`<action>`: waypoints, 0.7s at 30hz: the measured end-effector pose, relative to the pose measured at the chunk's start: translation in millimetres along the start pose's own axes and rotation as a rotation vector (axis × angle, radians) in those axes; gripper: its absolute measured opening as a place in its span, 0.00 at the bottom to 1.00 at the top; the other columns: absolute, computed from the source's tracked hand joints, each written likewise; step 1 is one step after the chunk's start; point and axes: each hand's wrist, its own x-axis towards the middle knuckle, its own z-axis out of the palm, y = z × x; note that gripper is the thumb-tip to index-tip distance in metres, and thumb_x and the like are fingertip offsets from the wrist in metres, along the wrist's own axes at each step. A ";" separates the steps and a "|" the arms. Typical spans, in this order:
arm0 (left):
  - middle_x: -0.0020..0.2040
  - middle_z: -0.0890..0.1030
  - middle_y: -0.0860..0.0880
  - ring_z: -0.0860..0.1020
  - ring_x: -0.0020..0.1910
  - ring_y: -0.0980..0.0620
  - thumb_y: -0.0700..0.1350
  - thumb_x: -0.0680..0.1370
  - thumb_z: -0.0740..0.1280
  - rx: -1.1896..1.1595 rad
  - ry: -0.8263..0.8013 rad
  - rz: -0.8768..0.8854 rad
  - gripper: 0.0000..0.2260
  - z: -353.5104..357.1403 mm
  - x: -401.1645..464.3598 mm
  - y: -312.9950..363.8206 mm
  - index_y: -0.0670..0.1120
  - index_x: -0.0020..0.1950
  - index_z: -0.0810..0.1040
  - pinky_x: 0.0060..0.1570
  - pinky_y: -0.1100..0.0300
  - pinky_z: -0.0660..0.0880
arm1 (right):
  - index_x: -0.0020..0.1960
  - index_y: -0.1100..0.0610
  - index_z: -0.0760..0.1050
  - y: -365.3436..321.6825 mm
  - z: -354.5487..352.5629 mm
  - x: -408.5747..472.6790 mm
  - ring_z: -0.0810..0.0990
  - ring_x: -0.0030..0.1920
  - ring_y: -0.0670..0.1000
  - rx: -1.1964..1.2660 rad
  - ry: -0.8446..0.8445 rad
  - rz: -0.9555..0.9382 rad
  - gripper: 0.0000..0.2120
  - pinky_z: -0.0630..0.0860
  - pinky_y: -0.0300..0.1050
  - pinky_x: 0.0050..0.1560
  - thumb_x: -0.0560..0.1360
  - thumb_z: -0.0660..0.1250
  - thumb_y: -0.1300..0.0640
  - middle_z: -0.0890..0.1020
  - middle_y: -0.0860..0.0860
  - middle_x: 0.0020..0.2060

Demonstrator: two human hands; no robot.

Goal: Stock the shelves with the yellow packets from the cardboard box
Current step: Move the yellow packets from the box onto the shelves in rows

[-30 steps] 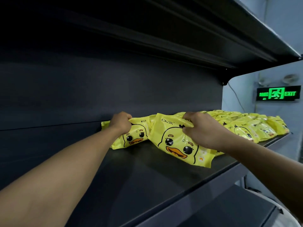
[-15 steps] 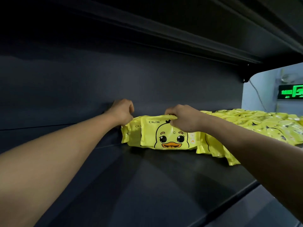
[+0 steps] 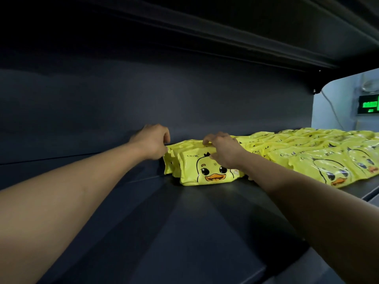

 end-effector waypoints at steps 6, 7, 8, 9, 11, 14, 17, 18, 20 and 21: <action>0.53 0.80 0.51 0.77 0.54 0.49 0.40 0.73 0.69 0.018 -0.002 0.027 0.08 -13.8 -16.1 21.0 0.53 0.47 0.76 0.55 0.50 0.76 | 0.72 0.52 0.57 14.4 -27.1 -37.8 0.60 0.69 0.58 -0.068 -0.029 0.059 0.33 0.66 0.53 0.66 0.72 0.66 0.64 0.64 0.57 0.66; 0.53 0.80 0.52 0.77 0.55 0.49 0.40 0.73 0.69 0.014 -0.001 0.031 0.08 -17.0 -20.1 27.2 0.52 0.48 0.77 0.56 0.50 0.76 | 0.72 0.53 0.57 16.4 -34.0 -46.0 0.60 0.69 0.59 -0.059 -0.044 0.061 0.32 0.66 0.53 0.66 0.73 0.67 0.63 0.64 0.58 0.66; 0.53 0.79 0.52 0.76 0.55 0.49 0.40 0.73 0.69 0.012 0.000 0.033 0.08 -19.8 -25.3 34.6 0.52 0.49 0.77 0.56 0.50 0.76 | 0.72 0.53 0.58 18.2 -41.2 -55.3 0.60 0.69 0.59 -0.050 -0.058 0.060 0.32 0.66 0.52 0.66 0.73 0.67 0.61 0.65 0.58 0.66; 0.53 0.79 0.53 0.76 0.56 0.49 0.41 0.73 0.69 0.012 -0.001 0.040 0.08 -22.3 -30.8 42.6 0.52 0.49 0.78 0.56 0.50 0.76 | 0.72 0.54 0.58 19.6 -48.1 -65.2 0.60 0.69 0.59 -0.042 -0.068 0.057 0.31 0.66 0.51 0.65 0.73 0.67 0.60 0.65 0.58 0.66; 0.54 0.79 0.52 0.75 0.57 0.49 0.42 0.74 0.69 0.014 -0.014 0.059 0.08 -26.7 -44.2 61.0 0.51 0.51 0.78 0.57 0.49 0.75 | 0.72 0.55 0.60 21.7 -61.8 -87.6 0.61 0.69 0.58 -0.032 -0.065 0.041 0.30 0.66 0.49 0.64 0.73 0.68 0.59 0.66 0.58 0.66; 0.55 0.78 0.52 0.75 0.57 0.49 0.43 0.74 0.70 0.004 -0.041 0.078 0.09 -32.8 -68.4 92.6 0.51 0.52 0.78 0.57 0.49 0.75 | 0.70 0.56 0.63 27.4 -82.1 -124.1 0.64 0.67 0.58 -0.032 -0.041 -0.002 0.27 0.67 0.49 0.64 0.73 0.68 0.58 0.68 0.58 0.65; 0.55 0.79 0.51 0.75 0.57 0.48 0.44 0.73 0.71 -0.019 -0.056 0.085 0.08 -36.8 -96.8 128.7 0.52 0.50 0.77 0.57 0.48 0.75 | 0.68 0.56 0.66 41.1 -99.5 -166.2 0.67 0.65 0.57 -0.004 -0.063 -0.026 0.24 0.69 0.48 0.62 0.74 0.67 0.56 0.70 0.57 0.63; 0.54 0.79 0.51 0.75 0.57 0.48 0.44 0.73 0.71 -0.039 -0.057 0.082 0.08 -37.1 -107.8 141.3 0.53 0.48 0.76 0.57 0.49 0.75 | 0.68 0.56 0.66 47.2 -103.9 -181.3 0.68 0.64 0.57 0.012 -0.069 -0.028 0.24 0.70 0.48 0.61 0.74 0.67 0.56 0.70 0.57 0.63; 0.51 0.80 0.51 0.76 0.55 0.49 0.43 0.72 0.71 -0.078 -0.058 0.076 0.08 -33.6 -131.1 166.9 0.53 0.47 0.76 0.56 0.50 0.75 | 0.68 0.55 0.67 60.4 -108.7 -212.8 0.70 0.63 0.57 0.065 -0.086 -0.025 0.23 0.71 0.48 0.59 0.74 0.67 0.55 0.71 0.56 0.63; 0.50 0.80 0.51 0.77 0.55 0.49 0.42 0.72 0.71 -0.098 -0.058 0.076 0.07 -29.8 -143.6 180.0 0.52 0.47 0.77 0.55 0.51 0.76 | 0.67 0.56 0.67 67.5 -108.5 -228.7 0.70 0.62 0.57 0.091 -0.100 -0.023 0.23 0.71 0.48 0.59 0.74 0.67 0.55 0.71 0.56 0.63</action>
